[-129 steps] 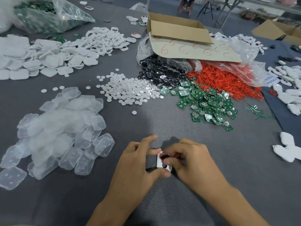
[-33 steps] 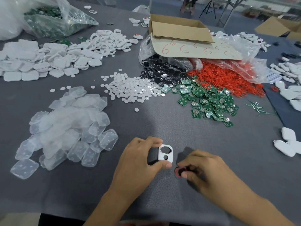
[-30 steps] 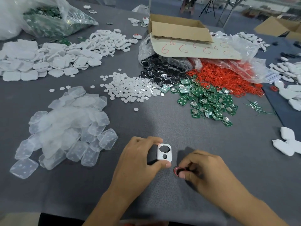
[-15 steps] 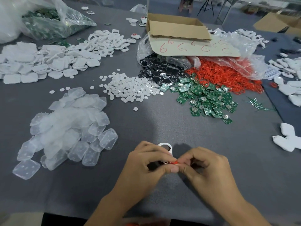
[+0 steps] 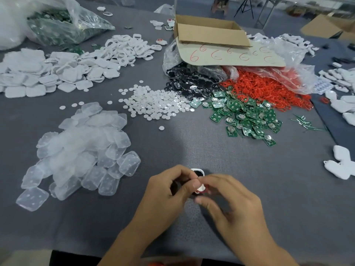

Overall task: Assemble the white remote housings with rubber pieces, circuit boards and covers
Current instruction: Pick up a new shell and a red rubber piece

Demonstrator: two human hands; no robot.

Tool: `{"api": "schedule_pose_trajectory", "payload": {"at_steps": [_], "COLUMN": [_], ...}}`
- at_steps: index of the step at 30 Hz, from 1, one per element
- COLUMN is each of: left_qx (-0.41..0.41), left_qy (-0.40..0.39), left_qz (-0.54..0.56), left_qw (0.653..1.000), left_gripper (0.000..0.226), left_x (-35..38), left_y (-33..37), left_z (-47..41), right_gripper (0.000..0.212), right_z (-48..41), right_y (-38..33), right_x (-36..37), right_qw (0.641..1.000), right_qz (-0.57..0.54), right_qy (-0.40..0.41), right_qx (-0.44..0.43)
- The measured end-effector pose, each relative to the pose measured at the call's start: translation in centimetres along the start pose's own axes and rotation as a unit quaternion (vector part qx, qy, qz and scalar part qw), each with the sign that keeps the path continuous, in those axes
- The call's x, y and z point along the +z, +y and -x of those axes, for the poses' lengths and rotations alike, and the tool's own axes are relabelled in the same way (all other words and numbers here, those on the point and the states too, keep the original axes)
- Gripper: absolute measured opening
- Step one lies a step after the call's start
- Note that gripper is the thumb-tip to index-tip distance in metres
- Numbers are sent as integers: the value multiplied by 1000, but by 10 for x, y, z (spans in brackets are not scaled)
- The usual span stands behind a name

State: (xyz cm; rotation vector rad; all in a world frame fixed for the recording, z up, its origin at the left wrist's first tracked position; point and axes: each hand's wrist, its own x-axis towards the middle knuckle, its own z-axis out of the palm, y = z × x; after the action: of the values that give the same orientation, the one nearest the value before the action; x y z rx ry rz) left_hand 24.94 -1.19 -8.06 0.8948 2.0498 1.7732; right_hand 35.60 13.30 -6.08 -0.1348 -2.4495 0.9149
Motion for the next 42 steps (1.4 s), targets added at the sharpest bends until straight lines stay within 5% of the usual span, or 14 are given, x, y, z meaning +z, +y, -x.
{"api": "schedule_pose_trajectory", "payload": {"at_steps": [6,10,16,29,34,42], "left_qx": [-45,-60,-47,-69,-104,-132], "left_qy": [37,79,16,40,42,21], "left_qz": [42,-73,-198,-174,-142,-116], "left_qw": [997,992,979,981,983,984], "left_gripper": [23,62,96,96,87,76], "left_x": [-4,-1,12,14,12,10], "left_y": [-2,-6,-14,-17,-13,-10], "left_z": [-2,1,-3,-3,-6,-8], "right_gripper": [24,29,18,19,15,31], "right_z": [-14,-33,-62,-77,-98,-118], "right_y": [-2,9,15,12,20,31], "right_x": [2,-12,-14,-7,-14,-8], "right_qw": [999,995,969,960,939,916], "right_qz": [46,77,129,96,37,-43], "right_qy": [-3,-55,-203,-255,-342,-392], "right_qx": [-2,37,50,57,16,74]}}
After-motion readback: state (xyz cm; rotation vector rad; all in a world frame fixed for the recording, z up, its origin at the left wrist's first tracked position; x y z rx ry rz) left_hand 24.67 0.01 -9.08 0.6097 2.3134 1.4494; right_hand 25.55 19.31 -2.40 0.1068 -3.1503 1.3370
